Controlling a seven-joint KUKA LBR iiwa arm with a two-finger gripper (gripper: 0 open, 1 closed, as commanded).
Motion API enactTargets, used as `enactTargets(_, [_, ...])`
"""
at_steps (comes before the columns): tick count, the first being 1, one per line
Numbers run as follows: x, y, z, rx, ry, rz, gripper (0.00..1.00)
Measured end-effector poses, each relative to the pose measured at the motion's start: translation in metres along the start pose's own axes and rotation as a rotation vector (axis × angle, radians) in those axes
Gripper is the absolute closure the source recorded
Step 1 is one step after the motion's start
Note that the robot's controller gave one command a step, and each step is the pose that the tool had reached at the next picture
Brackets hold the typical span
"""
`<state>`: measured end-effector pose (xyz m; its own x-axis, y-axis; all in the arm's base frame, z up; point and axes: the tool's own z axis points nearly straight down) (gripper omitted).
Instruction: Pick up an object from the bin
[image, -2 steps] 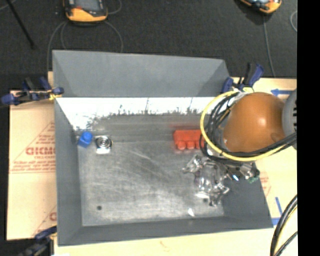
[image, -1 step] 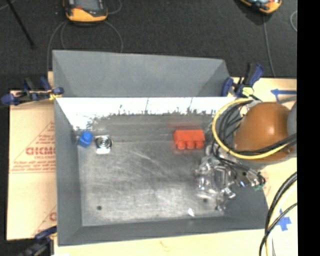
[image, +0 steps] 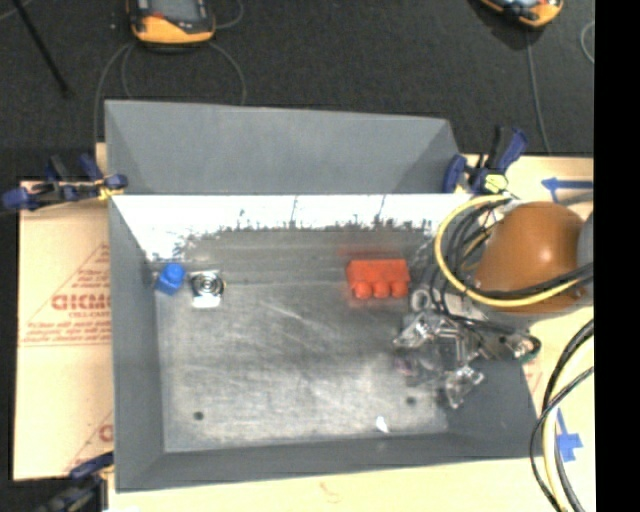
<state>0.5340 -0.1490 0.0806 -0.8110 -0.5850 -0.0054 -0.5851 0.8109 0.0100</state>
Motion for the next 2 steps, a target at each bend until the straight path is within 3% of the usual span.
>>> enactTargets(1, [-0.0015,0.0002,-0.0014,0.003,-0.003,-0.006,1.00])
enactTargets(2, [0.0037,0.0080,0.0035,-0.007,-0.016,-0.613,1.00])
